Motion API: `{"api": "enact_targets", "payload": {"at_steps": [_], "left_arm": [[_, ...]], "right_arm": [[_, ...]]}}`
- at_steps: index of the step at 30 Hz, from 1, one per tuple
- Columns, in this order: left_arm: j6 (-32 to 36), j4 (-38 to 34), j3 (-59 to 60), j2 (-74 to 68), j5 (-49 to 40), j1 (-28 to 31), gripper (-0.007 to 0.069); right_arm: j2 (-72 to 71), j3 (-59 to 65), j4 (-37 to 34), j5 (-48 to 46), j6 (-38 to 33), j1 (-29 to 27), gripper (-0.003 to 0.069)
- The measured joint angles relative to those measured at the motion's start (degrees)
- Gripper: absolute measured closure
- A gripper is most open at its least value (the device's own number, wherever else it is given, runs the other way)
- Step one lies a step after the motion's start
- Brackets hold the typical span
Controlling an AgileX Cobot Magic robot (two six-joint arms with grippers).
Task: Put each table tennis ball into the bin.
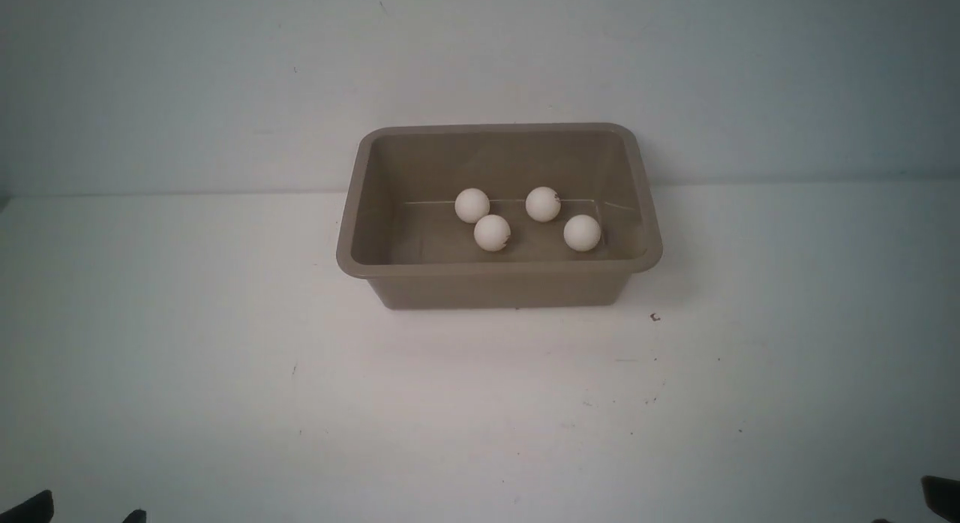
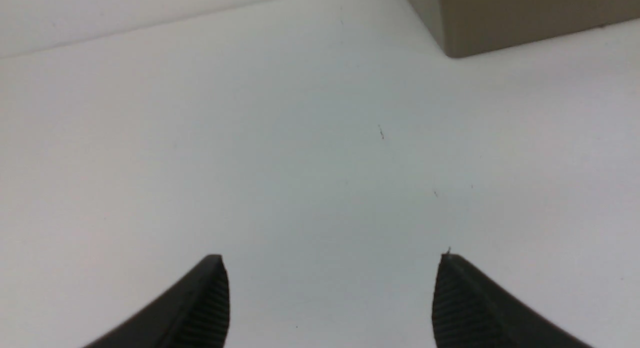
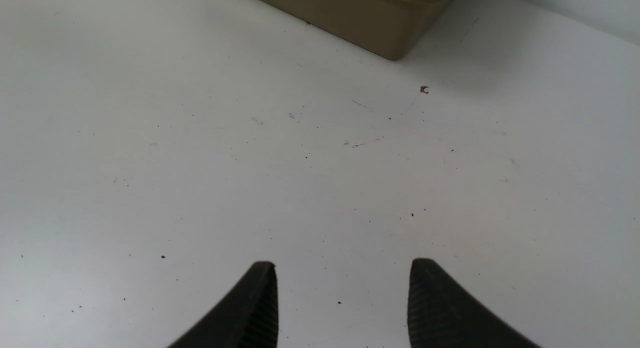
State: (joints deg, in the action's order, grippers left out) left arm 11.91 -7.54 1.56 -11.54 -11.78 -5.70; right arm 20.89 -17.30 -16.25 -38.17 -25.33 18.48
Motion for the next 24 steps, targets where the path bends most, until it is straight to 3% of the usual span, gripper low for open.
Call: {"api": "enact_targets", "payload": {"at_steps": [8, 24], "left_arm": [[0.0, 0.26, 0.06, 10.12, -9.53, 0.0, 0.0134], [0.0, -3.8, -0.1, 12.15, -10.5, 3.27, 0.0134]], "right_arm": [[0.0, 0.0, 0.0, 0.0, 0.0, 0.0, 0.0324], [0.0, 0.0, 0.0, -0.04, 0.0, 0.0, 0.0324]]}}
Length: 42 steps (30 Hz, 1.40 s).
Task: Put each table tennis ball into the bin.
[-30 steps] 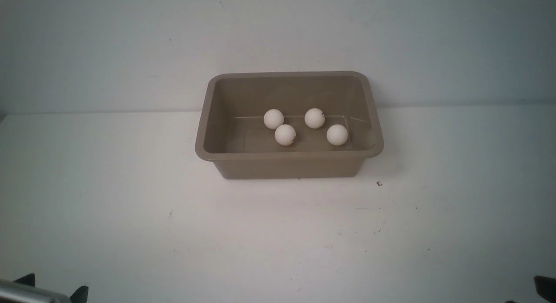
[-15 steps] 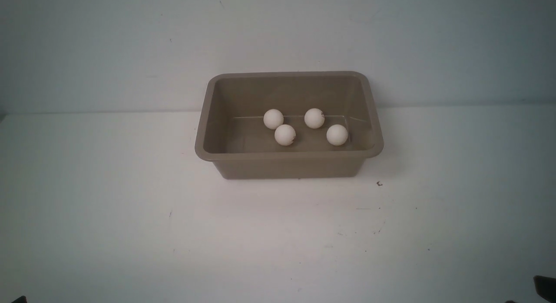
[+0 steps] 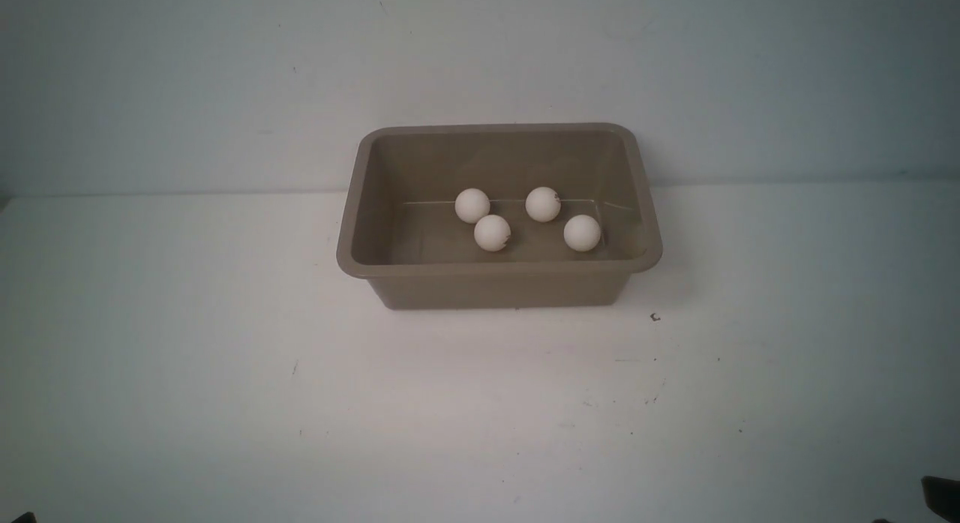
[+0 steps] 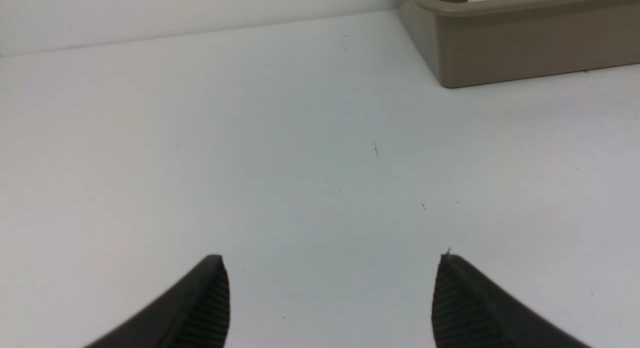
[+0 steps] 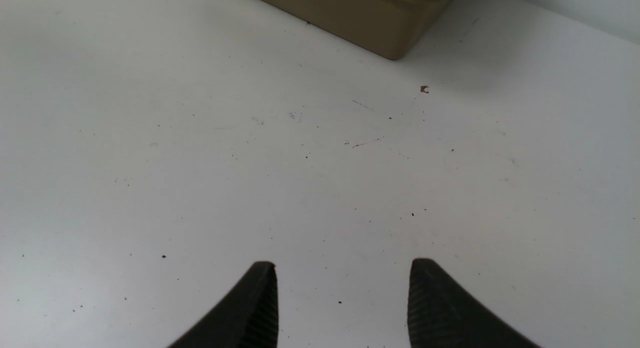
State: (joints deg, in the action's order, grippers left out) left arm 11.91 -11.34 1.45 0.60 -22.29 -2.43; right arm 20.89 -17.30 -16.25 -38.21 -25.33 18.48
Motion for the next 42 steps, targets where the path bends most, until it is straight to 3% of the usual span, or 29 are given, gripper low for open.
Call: {"api": "enact_targets", "payload": {"at_steps": [13, 42], "left_arm": [[-9.34, 4.82, 0.0, 0.0, 0.04, 1.75, 0.0134], [-13.65, 10.35, 0.0, 0.0, 0.04, 1.75, 0.0134]], "right_arm": [[0.0, 0.0, 0.0, 0.0, 0.0, 0.0, 0.0324], [0.0, 0.0, 0.0, 0.0, 0.0, 0.0, 0.0324]]}}
